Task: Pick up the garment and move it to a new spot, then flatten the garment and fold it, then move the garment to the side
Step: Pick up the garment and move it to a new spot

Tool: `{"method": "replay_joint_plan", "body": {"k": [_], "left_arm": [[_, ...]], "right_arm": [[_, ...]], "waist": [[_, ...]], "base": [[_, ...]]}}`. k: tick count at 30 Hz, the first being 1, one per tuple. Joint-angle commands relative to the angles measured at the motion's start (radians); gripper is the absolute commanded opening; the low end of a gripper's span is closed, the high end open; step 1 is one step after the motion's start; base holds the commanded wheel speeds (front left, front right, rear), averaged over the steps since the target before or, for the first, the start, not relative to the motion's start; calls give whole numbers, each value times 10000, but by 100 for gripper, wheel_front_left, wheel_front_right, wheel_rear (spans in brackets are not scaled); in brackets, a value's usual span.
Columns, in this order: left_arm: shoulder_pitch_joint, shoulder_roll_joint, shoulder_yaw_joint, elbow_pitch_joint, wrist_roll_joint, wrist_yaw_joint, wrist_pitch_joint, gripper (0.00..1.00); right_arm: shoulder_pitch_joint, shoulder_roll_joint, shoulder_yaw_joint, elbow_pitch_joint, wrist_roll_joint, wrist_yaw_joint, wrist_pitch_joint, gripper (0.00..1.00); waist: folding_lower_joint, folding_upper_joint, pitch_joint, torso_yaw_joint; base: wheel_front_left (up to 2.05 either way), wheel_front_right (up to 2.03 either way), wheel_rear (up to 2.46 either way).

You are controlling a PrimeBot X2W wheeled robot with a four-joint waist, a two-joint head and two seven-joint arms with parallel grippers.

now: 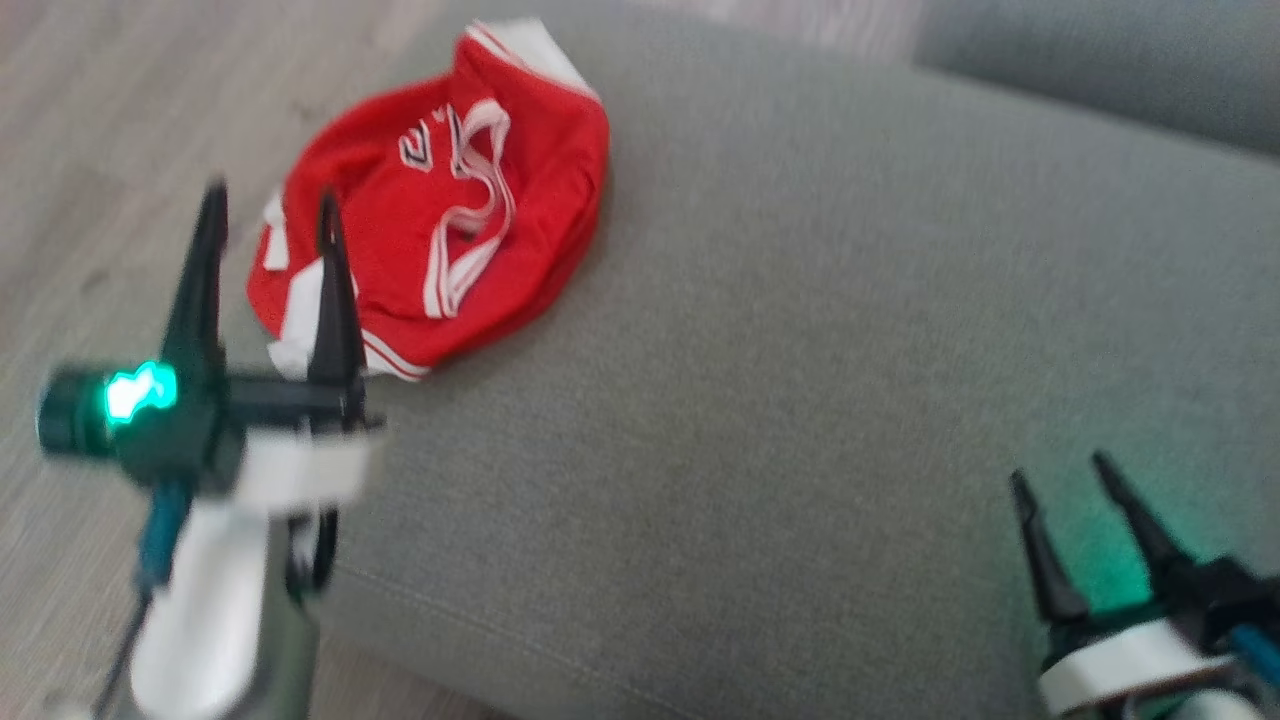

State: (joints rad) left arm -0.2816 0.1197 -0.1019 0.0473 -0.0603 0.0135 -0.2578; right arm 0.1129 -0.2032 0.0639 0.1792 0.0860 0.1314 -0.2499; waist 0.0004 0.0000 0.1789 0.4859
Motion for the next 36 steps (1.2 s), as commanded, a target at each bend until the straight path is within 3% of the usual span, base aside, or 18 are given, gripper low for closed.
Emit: {"method": "replay_joint_plan", "body": {"k": [1,6,7,12,17,21,23,24,29,36], "left_arm": [[-1066,367,392,545,48,-160,-34,100],[-3610,442,404,3520,-385,-640,927,100],[-3610,442,404,3520,-385,-640,927,100],[-5438,451,532,6474,-909,-883,2439,100],[-6103,158,788,8834,-1818,-1192,3614,100],[-6167,248,771,10083,-1989,-1263,3813,100],[-6253,352,734,10407,-1952,-1246,3491,5],[-6324,394,727,10473,-1919,-1168,3183,0],[-6856,758,432,10560,-1510,-943,1700,0],[-7898,1537,-294,9812,-732,-1027,439,0]], "right_arm": [[-495,-525,144,-478,-95,-7,-118,100],[-692,-1235,200,-769,-177,-7,-118,100],[-692,-1235,200,-769,-177,-7,-118,100],[-809,-1736,149,-1002,-162,-7,-118,100],[-862,-1983,189,-1080,-143,-7,-118,100],[-1017,-2003,225,-1082,-167,-7,-118,100],[-1041,-1992,231,-1075,-188,-7,-118,100],[-1043,-1987,235,-1057,-194,-7,-118,100],[-1153,-1789,406,-835,-211,-7,-118,100],[-1546,-787,1122,-331,-63,-7,-118,100]], "waist": [[-4,0,1374,-293],[-4,0,2261,-365],[-4,0,2261,-365],[-4,0,2947,-519],[-4,0,3289,-687],[-4,0,3408,-828],[-4,0,3408,-854],[-4,0,3379,-861],[-4,0,2759,-957],[-4,0,927,-1747]], "base": [[0,0,0],[0,0,0],[0,0,0],[0,0,0],[0,0,0],[0,0,0],[0,0,0],[0,0,0],[0,0,0],[0,0,0]]}}
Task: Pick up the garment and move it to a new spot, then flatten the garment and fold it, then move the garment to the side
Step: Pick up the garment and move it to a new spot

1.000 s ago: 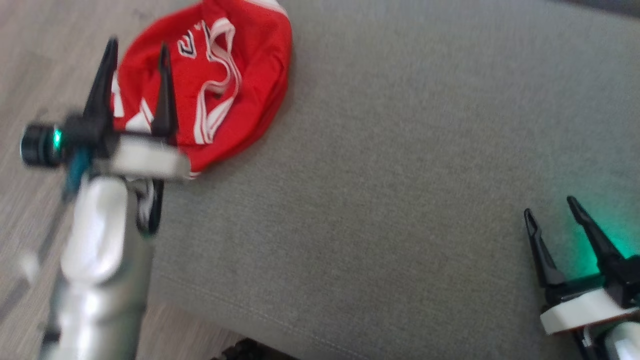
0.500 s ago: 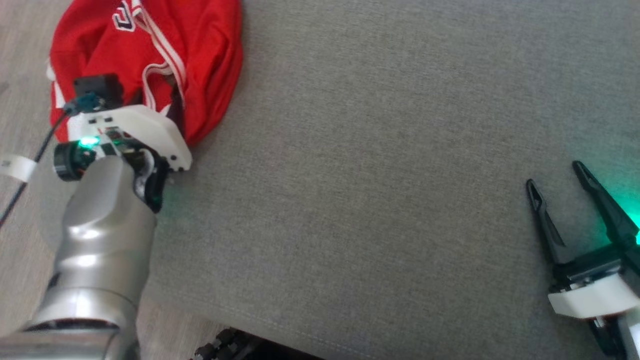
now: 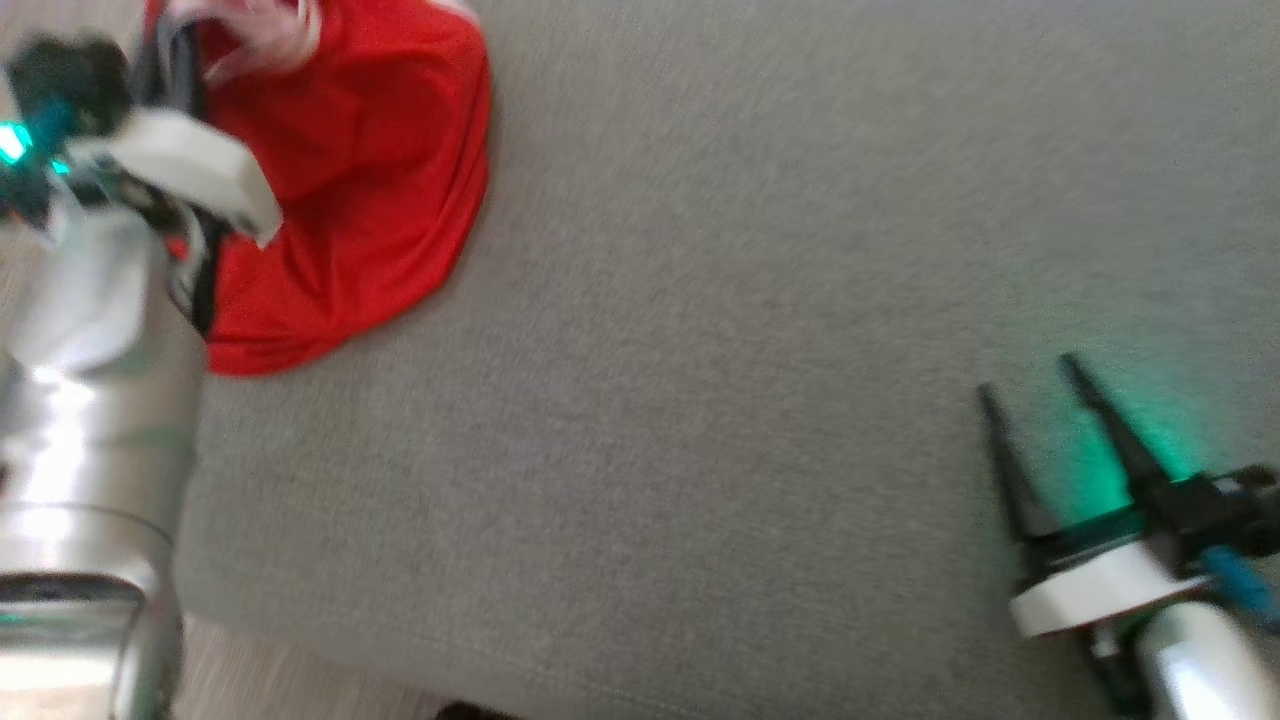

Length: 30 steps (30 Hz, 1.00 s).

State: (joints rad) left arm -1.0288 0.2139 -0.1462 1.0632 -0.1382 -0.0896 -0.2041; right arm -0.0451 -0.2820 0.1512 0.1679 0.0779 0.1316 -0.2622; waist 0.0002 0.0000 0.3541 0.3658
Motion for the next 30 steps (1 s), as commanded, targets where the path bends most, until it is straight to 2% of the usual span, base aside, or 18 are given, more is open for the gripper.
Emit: {"method": "replay_joint_plan", "body": {"k": [1,7,14,23,30], "left_arm": [[-545,703,46,-591,140,-35,-200,0],[-921,1170,-413,-2346,267,-274,-283,0],[-983,1083,-1156,-5056,-516,-400,1075,0],[-551,976,-1467,-7254,-1581,-407,2278,0],[818,694,-2180,-8147,-1887,-408,2790,0]], "right_arm": [[9,182,315,-152,29,-9,4,100],[176,1298,538,163,247,-9,4,100],[334,1875,269,244,527,-9,4,100],[275,2131,395,257,664,-9,4,100],[-36,2228,470,76,790,-9,4,100]], "waist": [[-2,0,-1129,-729],[-2,0,-2725,-2201],[-2,0,-3496,-4014],[-2,0,-3477,-5478],[-2,0,-2570,-6056]], "base": [[0,0,0],[0,0,0],[0,0,0],[0,0,0],[0,0,0]]}}
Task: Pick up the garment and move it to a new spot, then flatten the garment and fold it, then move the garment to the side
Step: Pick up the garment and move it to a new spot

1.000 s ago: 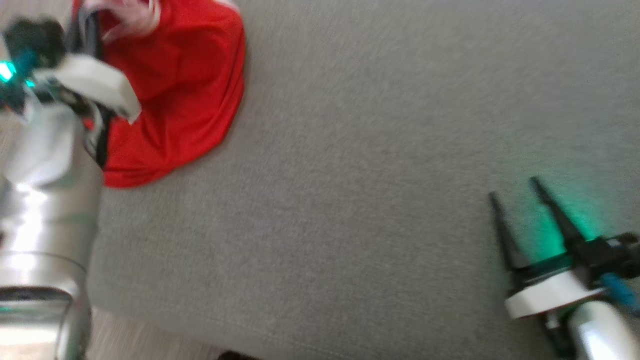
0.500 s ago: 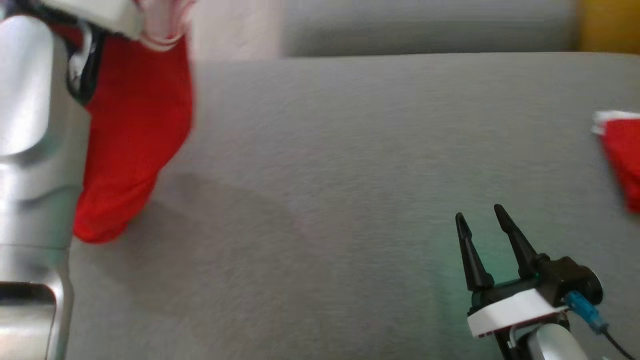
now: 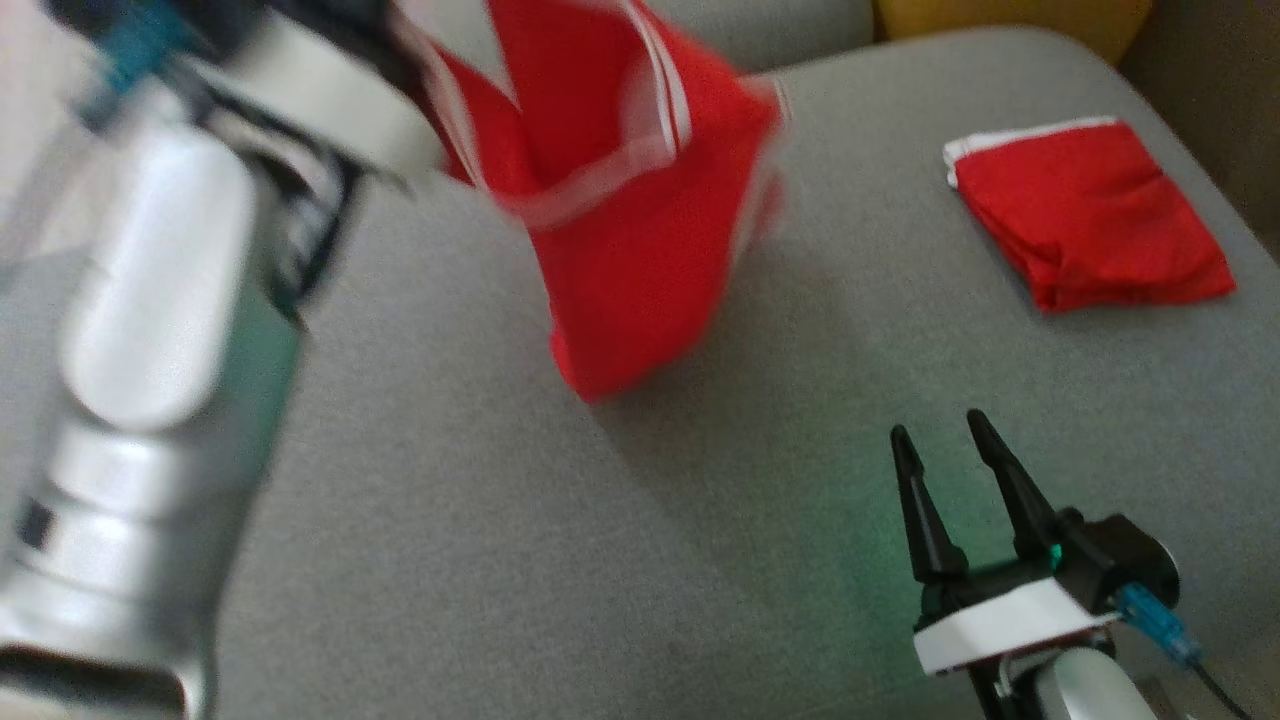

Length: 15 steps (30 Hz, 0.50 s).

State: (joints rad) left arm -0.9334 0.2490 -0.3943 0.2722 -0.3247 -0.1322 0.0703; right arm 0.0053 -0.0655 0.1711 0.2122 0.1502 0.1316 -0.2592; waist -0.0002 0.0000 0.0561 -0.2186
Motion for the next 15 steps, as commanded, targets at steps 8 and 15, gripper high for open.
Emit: {"method": "replay_joint_plan", "body": {"k": [8,15], "left_arm": [[2664,-288,-588,1160,164,447,-1404,0],[4137,-1090,-586,2772,383,1476,-3212,100]], "right_arm": [[-1073,132,665,-514,290,-9,-26,100],[-1044,147,633,-435,345,-9,-26,100]], "waist": [[2,0,1800,-271],[2,0,1739,459]], "base": [[0,0,0],[0,0,0]]}}
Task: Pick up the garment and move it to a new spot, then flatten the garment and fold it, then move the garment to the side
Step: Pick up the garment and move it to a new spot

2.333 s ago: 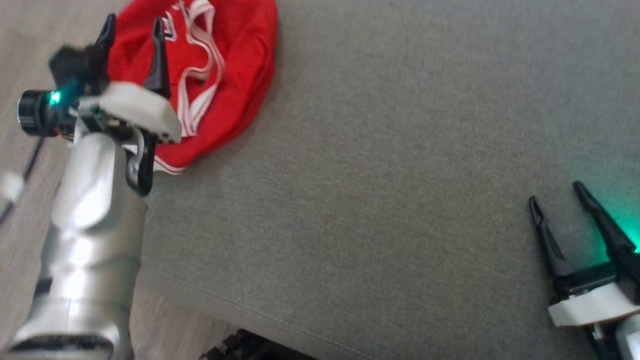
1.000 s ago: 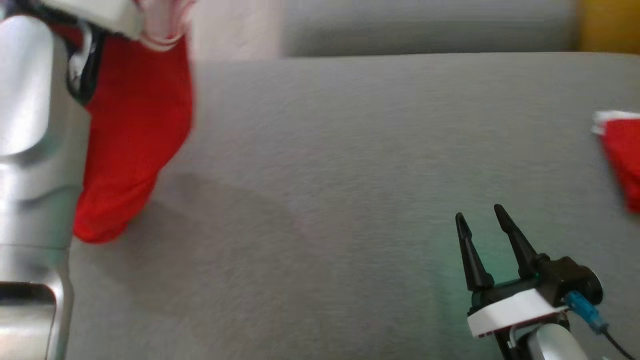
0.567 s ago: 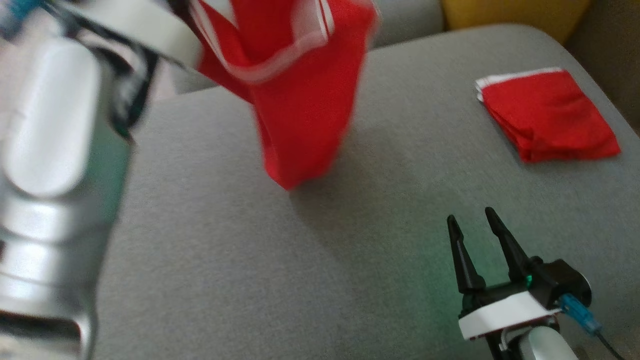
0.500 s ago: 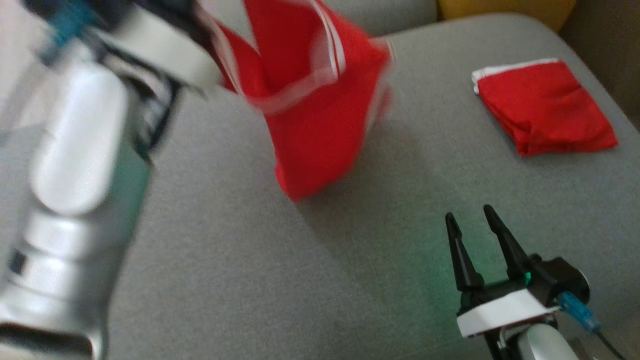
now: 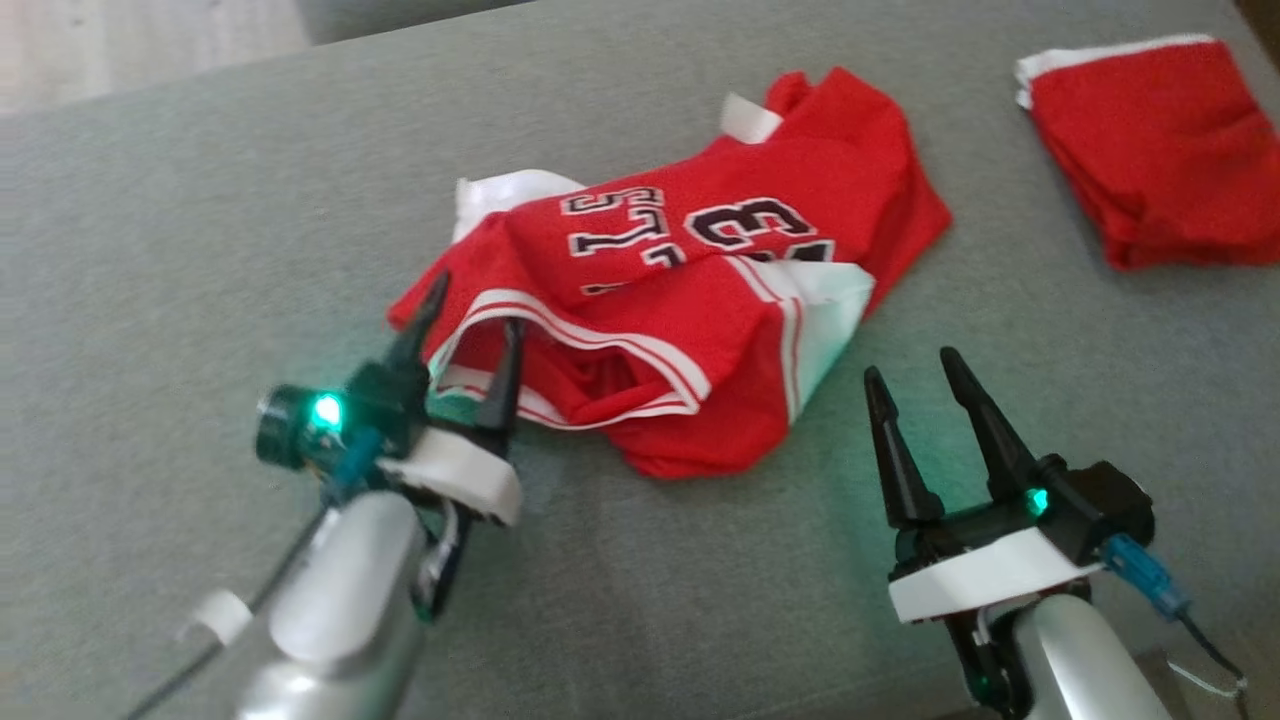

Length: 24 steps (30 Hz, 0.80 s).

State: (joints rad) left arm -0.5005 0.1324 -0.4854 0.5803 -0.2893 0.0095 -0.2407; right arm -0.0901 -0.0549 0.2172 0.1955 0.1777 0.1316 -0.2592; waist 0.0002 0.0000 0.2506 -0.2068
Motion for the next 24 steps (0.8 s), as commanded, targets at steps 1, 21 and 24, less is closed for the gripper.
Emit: {"method": "replay_joint_plan", "body": {"k": [1,21,24], "left_arm": [[43,-25,391,-346,25,179,-162,100],[6671,-809,2745,-6182,1330,980,-209,100],[7061,-816,2721,-6308,1249,1035,-209,100]], "right_arm": [[-26,42,124,-238,62,-9,-26,100],[2038,30,-1072,-282,-541,-9,-26,100],[2133,37,-1031,-283,-618,-9,-26,100]], "waist": [[-2,0,-337,512],[-2,0,-2994,2671],[-2,0,-3067,2638]], "base": [[0,0,0],[0,0,0],[0,0,0]]}}
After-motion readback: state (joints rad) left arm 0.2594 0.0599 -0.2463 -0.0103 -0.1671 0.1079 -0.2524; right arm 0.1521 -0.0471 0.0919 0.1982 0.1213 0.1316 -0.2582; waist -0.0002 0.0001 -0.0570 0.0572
